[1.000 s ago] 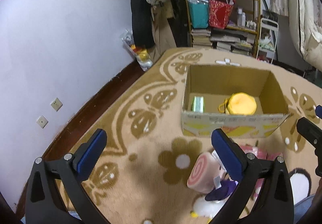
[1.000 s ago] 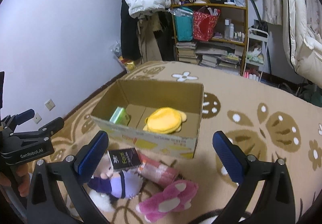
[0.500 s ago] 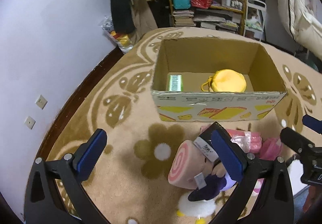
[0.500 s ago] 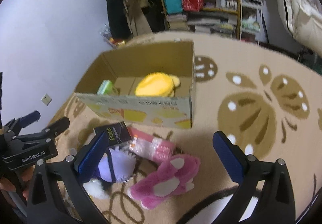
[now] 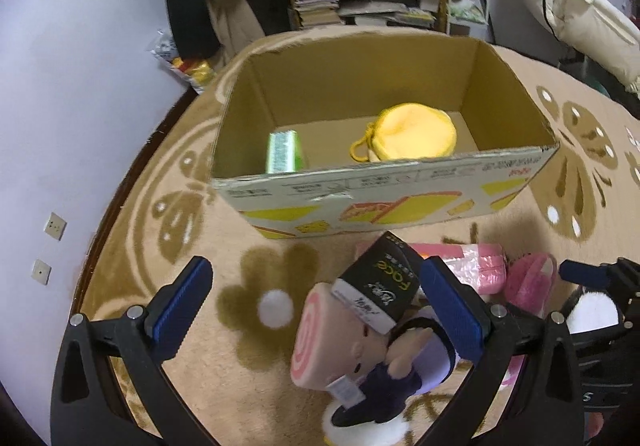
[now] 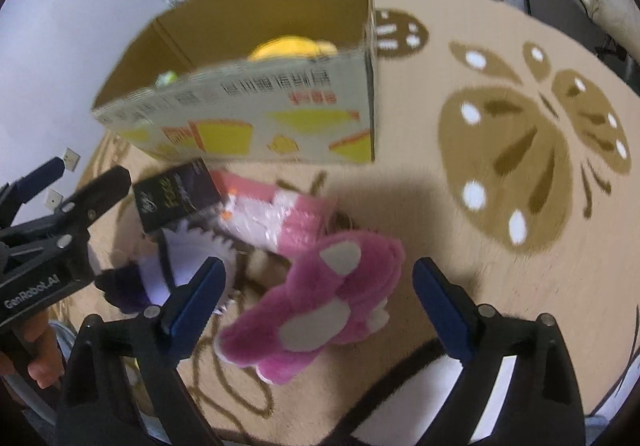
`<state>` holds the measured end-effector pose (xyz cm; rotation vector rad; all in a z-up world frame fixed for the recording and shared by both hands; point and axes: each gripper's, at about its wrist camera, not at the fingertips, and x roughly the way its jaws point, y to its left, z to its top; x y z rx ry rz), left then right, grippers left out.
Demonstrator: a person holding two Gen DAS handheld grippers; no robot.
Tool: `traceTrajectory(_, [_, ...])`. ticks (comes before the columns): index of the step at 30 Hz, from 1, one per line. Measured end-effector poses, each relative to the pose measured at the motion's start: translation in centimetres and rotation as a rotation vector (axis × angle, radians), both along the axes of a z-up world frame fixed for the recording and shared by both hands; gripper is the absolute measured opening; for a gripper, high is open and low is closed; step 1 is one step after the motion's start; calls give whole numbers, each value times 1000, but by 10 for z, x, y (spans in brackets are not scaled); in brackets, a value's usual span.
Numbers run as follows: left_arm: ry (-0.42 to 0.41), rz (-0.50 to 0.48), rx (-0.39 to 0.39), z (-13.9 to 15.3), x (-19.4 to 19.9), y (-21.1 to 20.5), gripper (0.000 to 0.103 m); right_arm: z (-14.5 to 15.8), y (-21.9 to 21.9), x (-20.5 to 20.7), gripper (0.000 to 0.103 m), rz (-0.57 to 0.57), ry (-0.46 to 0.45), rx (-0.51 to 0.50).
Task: Organize soft objects
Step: 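Grasp black Face tissue pack with left tool while right tool grasps pink plush bear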
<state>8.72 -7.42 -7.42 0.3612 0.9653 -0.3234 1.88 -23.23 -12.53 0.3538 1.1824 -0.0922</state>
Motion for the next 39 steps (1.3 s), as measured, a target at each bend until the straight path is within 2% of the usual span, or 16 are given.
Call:
traceTrajectory(3, [27,-19,2,-6,3,-6,103,-14,-2,3,92,-13,64,21])
traceTrajectory(6, [54,-36,11,-14,6,-11,103,-30,-7,5,81,-29,118,74])
traceTrajectory(9, [72,-53,33,-22,8,-16,103,-38,-11,6,75,-53,138,143])
traceTrajectory(18, [123,-65,82,-44,15,-21,102,-37,-14,12,71,-52,141,123])
traceTrajectory(23, [105,-87,124,-50,13,-27,102,-28,-23,15,70,-88,120,61])
traceTrajectory(25, [95,-107,125,-50,11,-29,97,-28,-27,16,70,-104,115,72])
traceTrajectory(27, [124,-154,75,-50,8,-31,62,-27,-30,17,70,-117,109,83])
traceTrajectory(29, [152,-171,45,-52,7,-32,57,-26,-32,19,70,-118,102,91])
traceTrajectory(32, [127,-194,62,-49,1,-36,54,-21,-38,16,70,-112,87,100])
traceTrajectory(39, [114,-167,34,-40,-3,-30,50,-18,-35,14,70,-102,48,100])
